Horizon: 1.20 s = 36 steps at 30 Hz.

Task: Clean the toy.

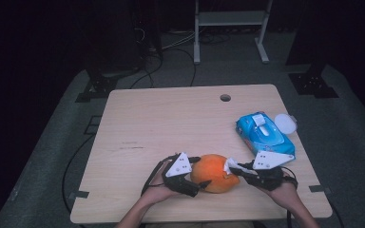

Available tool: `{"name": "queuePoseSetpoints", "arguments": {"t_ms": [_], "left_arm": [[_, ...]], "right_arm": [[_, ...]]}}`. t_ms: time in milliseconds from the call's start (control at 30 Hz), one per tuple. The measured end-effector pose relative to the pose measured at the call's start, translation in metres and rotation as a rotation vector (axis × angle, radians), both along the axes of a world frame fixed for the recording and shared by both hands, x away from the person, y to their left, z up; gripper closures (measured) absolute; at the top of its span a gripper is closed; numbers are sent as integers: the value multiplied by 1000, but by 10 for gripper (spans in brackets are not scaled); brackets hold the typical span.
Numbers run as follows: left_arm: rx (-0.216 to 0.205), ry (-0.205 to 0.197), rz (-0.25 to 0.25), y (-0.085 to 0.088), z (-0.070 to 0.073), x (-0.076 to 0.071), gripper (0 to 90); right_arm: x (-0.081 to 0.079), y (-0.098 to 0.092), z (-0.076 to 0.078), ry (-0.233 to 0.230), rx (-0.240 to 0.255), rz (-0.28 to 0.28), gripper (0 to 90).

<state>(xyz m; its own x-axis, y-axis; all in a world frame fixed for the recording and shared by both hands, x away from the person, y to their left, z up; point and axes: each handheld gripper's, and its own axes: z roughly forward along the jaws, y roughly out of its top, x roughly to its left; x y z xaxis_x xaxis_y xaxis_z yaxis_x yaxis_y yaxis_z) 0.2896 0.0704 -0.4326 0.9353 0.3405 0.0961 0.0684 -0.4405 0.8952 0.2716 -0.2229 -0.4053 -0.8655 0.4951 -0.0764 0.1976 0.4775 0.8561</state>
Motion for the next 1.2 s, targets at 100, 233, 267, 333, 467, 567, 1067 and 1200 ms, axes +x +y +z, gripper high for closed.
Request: {"name": "queuePoseSetpoints", "arguments": {"t_ms": [100,233,267,333,467,567,1067,1200], "left_arm": [[18,-50,4,-9,2,-6,293],[53,-92,-11,-14,4,-13,282],[35,-77,-7,-12,3,-12,264],[14,-28,18,-8,2,-6,198],[-38,32,28,-8,0,-2,228],[-4,-48,13,-17,3,-11,303],[-5,12,9,-17,0,-7,296],[30,-58,-36,-19,-1,-14,332]], "right_arm": [[-6,8,5,-14,12,29,807],[-14,24,13,-40,8,92,807],[-14,24,13,-44,0,92,807],[-11,19,11,-38,6,75,807],[-5,3,4,-30,-18,10,807],[-8,4,8,-36,-17,11,807],[-12,11,13,-66,-7,51,807],[-17,22,18,-74,-9,108,807]]}}
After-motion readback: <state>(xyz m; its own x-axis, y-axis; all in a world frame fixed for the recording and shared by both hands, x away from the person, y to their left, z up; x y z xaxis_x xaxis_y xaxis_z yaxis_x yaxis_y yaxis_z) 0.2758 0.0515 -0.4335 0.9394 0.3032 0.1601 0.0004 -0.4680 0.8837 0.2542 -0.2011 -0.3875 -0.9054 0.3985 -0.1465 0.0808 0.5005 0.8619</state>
